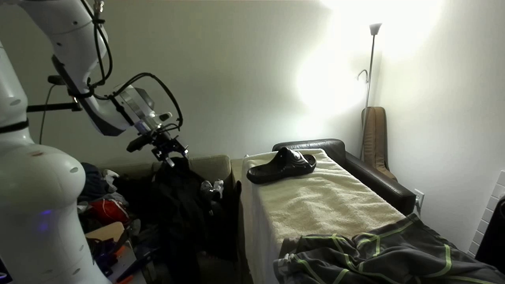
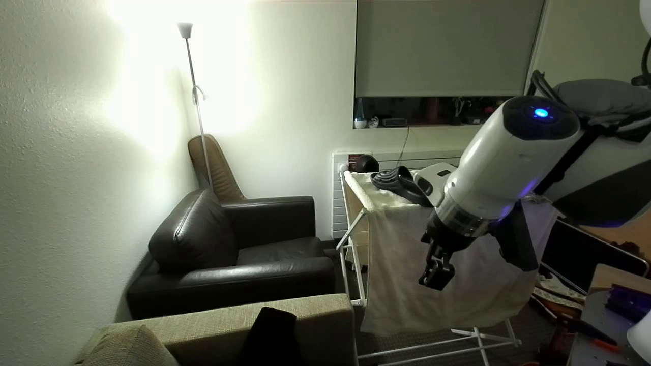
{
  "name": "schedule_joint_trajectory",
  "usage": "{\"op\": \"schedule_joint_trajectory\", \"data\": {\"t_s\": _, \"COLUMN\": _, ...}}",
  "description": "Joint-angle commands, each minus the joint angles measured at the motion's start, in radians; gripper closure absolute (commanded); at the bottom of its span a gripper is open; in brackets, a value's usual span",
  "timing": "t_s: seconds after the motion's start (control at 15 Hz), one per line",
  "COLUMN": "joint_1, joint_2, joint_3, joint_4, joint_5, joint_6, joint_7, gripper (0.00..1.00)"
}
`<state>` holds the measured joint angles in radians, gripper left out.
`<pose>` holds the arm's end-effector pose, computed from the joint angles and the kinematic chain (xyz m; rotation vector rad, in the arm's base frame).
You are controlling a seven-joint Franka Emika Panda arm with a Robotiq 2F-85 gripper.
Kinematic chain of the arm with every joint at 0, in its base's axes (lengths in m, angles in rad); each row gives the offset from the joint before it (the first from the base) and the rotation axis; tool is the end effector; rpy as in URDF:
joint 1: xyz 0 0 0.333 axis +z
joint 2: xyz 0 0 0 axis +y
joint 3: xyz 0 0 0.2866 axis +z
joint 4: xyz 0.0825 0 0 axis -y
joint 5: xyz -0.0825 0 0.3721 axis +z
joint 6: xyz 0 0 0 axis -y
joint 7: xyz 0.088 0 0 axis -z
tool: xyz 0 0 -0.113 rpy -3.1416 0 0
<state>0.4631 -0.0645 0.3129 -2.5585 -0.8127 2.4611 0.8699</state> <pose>0.3158 0.3047 0.2607 2.6185 0.7544 0.4831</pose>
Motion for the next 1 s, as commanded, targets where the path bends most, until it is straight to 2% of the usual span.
{"op": "schedule_joint_trajectory", "data": {"t_s": 0.0, "joint_1": -0.060, "joint_2": -0.075, "joint_3": 0.028, "joint_4": -0.101, "joint_5": -0.074, "joint_6": 0.110, "joint_7": 0.149, "gripper": 0.00}}
{"op": "schedule_joint_trajectory", "data": {"t_s": 0.27, "joint_1": -0.092, "joint_2": -0.094, "joint_3": 0.037, "joint_4": -0.136, "joint_5": -0.132, "joint_6": 0.152, "joint_7": 0.250, "gripper": 0.00}}
{"op": "schedule_joint_trajectory", "data": {"t_s": 0.33, "joint_1": -0.070, "joint_2": -0.093, "joint_3": 0.013, "joint_4": -0.137, "joint_5": -0.147, "joint_6": 0.151, "joint_7": 0.269, "gripper": 0.00}}
{"op": "schedule_joint_trajectory", "data": {"t_s": 0.4, "joint_1": -0.092, "joint_2": -0.091, "joint_3": 0.040, "joint_4": -0.132, "joint_5": -0.126, "joint_6": 0.136, "joint_7": 0.265, "gripper": 0.00}}
{"op": "schedule_joint_trajectory", "data": {"t_s": 0.47, "joint_1": -0.089, "joint_2": -0.057, "joint_3": 0.040, "joint_4": -0.098, "joint_5": -0.101, "joint_6": 0.117, "joint_7": 0.219, "gripper": 0.00}}
{"op": "schedule_joint_trajectory", "data": {"t_s": 0.93, "joint_1": -0.091, "joint_2": -0.054, "joint_3": 0.043, "joint_4": -0.094, "joint_5": -0.101, "joint_6": 0.116, "joint_7": 0.220, "gripper": 0.00}}
